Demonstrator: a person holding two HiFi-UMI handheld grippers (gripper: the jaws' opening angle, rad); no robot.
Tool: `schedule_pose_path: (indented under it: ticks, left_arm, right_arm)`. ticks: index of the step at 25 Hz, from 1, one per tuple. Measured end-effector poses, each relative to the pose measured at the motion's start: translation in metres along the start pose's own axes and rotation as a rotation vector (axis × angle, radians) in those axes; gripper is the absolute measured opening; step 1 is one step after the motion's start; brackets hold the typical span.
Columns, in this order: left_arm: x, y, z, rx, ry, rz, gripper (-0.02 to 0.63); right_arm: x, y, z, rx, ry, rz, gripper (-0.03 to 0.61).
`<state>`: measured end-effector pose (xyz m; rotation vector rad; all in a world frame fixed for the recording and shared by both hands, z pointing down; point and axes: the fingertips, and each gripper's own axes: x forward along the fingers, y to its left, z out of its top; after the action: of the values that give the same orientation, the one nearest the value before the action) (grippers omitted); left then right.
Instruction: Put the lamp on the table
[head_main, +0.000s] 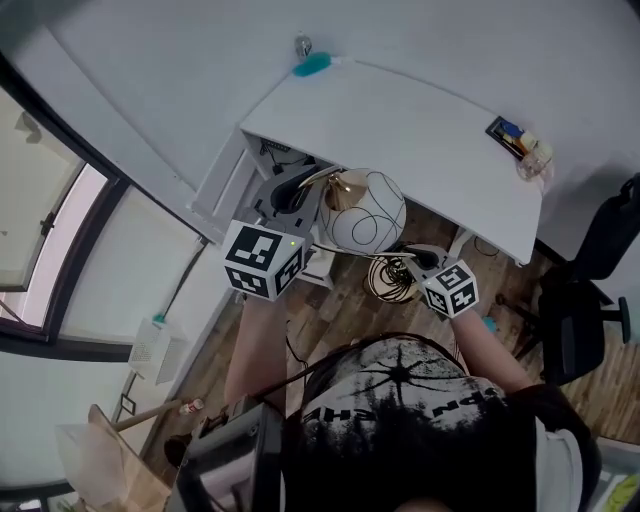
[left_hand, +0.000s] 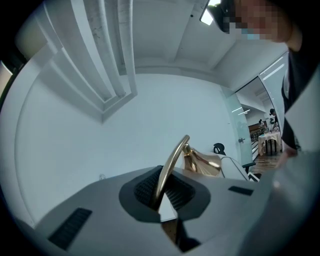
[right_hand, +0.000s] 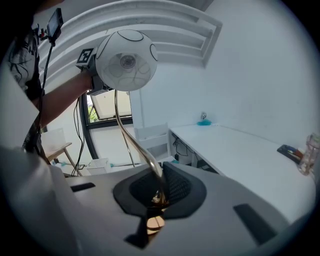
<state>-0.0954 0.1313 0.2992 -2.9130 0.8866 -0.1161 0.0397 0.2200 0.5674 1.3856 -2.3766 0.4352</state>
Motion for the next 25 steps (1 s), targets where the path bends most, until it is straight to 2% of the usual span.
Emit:
schedule_pose_path:
  ticks: [5, 13, 19, 25]
  left_arm:
    - [0.008, 0.019, -0.006, -0.019, -0.020, -0.030, 0.017]
    - [0.025, 0.039, -0.015, -0.044, -0.027, -0.033, 0.017]
    - [0.054, 0.057, -0.027, -0.056, 0.006, 0.005, 0.017]
    - [0.099, 0.087, -0.023, -0.045, 0.034, 0.047, 0.016]
  right_arm:
    - [0.014, -0.008, 0.007, 0.003, 0.011, -0.036, 0.021]
    - [0.033, -0.024, 0.012, 0.004, 0.032, -0.039, 0.021]
    - [0.059, -0.051, 0.014, 0.008, 0.040, 0.010, 0.021]
    - [0.095, -0.093, 0.037, 0.008, 0.030, 0.067, 0.021]
